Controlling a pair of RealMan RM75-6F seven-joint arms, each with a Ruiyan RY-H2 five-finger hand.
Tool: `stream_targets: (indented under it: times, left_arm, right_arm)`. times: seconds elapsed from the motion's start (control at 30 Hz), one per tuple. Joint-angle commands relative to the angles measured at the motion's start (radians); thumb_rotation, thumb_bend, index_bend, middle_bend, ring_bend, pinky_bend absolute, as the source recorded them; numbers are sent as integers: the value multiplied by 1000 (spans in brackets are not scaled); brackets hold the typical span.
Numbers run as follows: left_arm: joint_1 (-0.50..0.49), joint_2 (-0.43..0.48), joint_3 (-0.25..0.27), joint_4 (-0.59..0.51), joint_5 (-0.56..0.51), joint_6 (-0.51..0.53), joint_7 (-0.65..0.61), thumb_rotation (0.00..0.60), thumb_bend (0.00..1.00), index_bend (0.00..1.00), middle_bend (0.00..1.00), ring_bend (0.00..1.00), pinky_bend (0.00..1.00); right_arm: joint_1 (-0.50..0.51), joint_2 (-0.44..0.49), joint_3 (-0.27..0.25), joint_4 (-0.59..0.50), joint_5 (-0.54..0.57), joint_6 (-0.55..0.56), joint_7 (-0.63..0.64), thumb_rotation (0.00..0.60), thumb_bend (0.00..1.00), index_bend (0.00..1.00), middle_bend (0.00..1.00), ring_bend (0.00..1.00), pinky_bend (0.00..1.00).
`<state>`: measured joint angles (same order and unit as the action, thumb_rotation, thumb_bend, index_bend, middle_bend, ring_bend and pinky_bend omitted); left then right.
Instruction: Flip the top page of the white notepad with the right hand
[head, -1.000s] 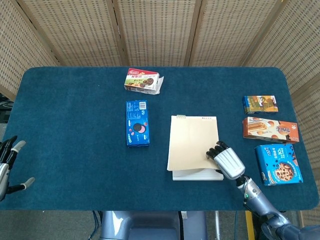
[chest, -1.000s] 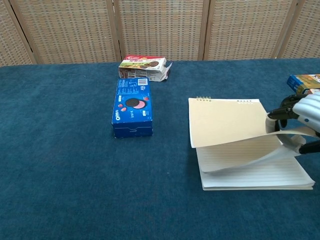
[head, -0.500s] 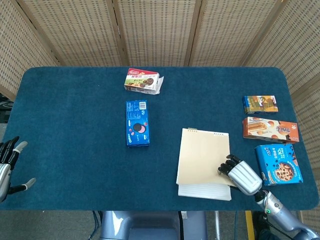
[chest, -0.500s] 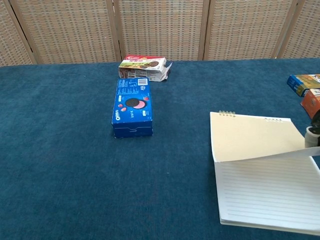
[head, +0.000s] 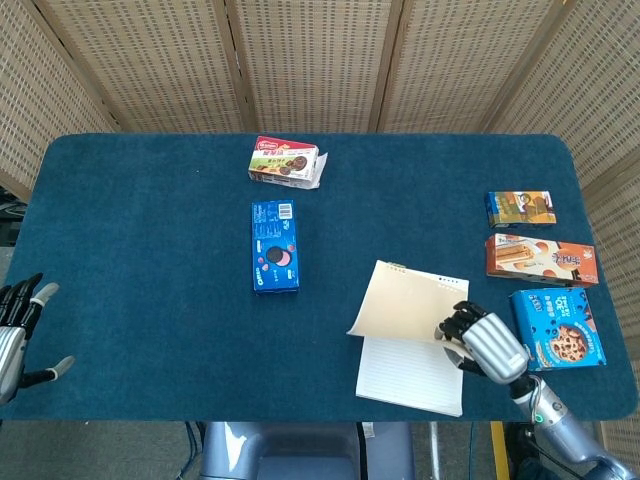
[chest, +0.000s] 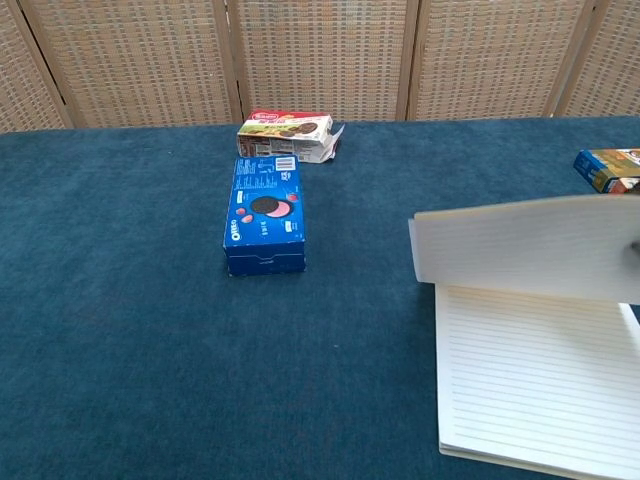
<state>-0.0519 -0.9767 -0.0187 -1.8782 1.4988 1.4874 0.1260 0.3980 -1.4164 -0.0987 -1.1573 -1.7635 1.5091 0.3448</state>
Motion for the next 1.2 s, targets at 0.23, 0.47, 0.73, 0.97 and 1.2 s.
stream_targets:
  times: [0.23, 0.47, 0.73, 0.97, 1.2]
  left_arm:
    - [-10, -1, -10, -2, -28, -18, 5, 600, 0, 0, 0, 0, 0]
    - [-33, -7, -31, -2, -94, -59, 25, 600, 0, 0, 0, 0, 0]
    - [-62, -19, -48, -7, -156, -103, 66, 600, 0, 0, 0, 0, 0]
    - [-68, -28, -47, -13, -170, -106, 88, 600, 0, 0, 0, 0, 0]
    - [-63, -30, -41, -15, -163, -93, 90, 600, 0, 0, 0, 0, 0]
  right_arm:
    - [147, 114, 260, -233, 426, -363, -79, 600, 775, 668, 594, 495, 292]
    - [270, 108, 378, -135, 791, -626, -299, 600, 499, 480, 342, 232, 230]
    - [368, 51, 348, 52, 1103, -844, -458, 600, 0, 0, 0, 0, 0]
    - [376, -104, 404, 234, 1135, -655, -471, 600, 0, 0, 0, 0, 0]
    - [403, -211, 528, 393, 1210, -539, -507, 600, 0, 0, 0, 0, 0]
